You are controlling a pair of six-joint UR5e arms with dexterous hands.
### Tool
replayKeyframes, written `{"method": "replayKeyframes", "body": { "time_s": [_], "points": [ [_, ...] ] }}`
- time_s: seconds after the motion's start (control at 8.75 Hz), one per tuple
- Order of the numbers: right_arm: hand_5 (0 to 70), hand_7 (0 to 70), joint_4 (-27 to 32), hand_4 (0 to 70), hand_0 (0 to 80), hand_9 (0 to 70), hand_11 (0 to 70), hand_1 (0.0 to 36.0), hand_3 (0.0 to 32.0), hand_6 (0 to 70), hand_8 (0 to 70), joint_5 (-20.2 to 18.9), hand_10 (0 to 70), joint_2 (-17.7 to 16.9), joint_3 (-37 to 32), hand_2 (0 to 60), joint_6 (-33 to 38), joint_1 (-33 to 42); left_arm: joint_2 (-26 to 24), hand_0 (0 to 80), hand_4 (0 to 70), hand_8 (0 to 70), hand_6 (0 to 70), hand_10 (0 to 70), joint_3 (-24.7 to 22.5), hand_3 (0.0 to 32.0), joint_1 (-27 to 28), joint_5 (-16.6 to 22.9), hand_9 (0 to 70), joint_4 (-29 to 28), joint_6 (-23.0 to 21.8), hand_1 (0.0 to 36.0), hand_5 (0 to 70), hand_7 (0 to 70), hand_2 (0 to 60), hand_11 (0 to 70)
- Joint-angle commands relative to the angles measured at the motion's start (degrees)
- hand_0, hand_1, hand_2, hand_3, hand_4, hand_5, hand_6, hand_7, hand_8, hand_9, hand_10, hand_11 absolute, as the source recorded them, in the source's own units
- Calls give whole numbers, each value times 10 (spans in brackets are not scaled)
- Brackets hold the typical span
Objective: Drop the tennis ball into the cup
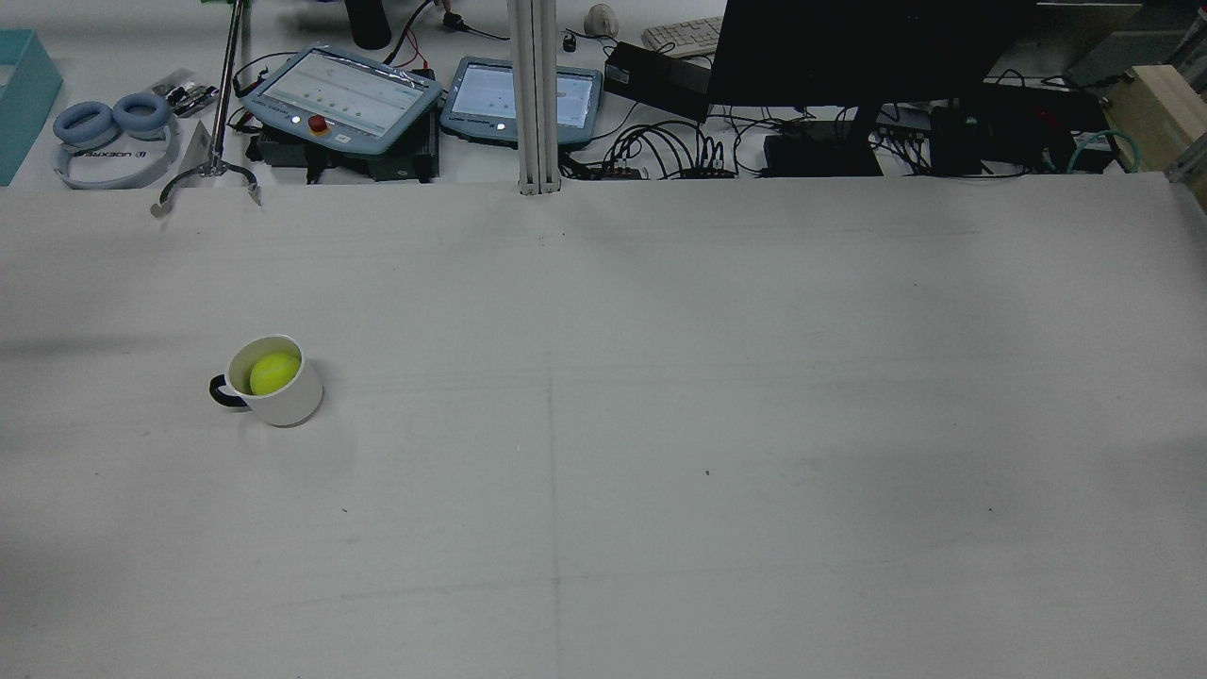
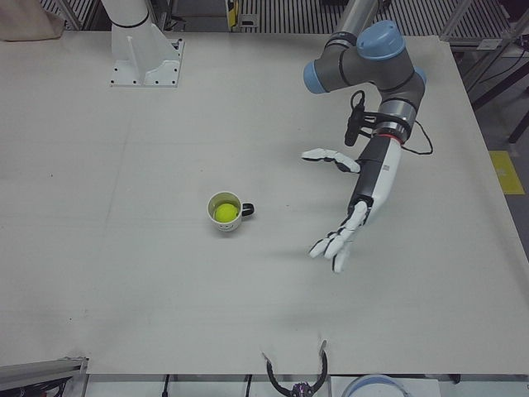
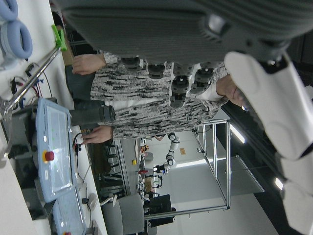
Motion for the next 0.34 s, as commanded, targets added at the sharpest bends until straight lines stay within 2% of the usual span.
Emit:
{"method": "replayKeyframes", "body": {
  "time_s": [0.0, 0.23],
  "points": [
    [0, 0, 0, 0, 0, 0, 0, 0, 0, 0, 0, 0, 0, 0, 0, 0, -1, 0, 31, 404, 142, 65, 235, 27, -2, 0, -66, 19, 39, -8, 3, 81, 63, 81, 168, 44],
    [0, 0, 0, 0, 0, 0, 0, 0, 0, 0, 0, 0, 0, 0, -1, 0, 0, 0, 32, 410, 147, 75, 295, 23, 3, 0, -65, 25, 35, -4, 2, 76, 74, 73, 161, 40]
  ]
}}
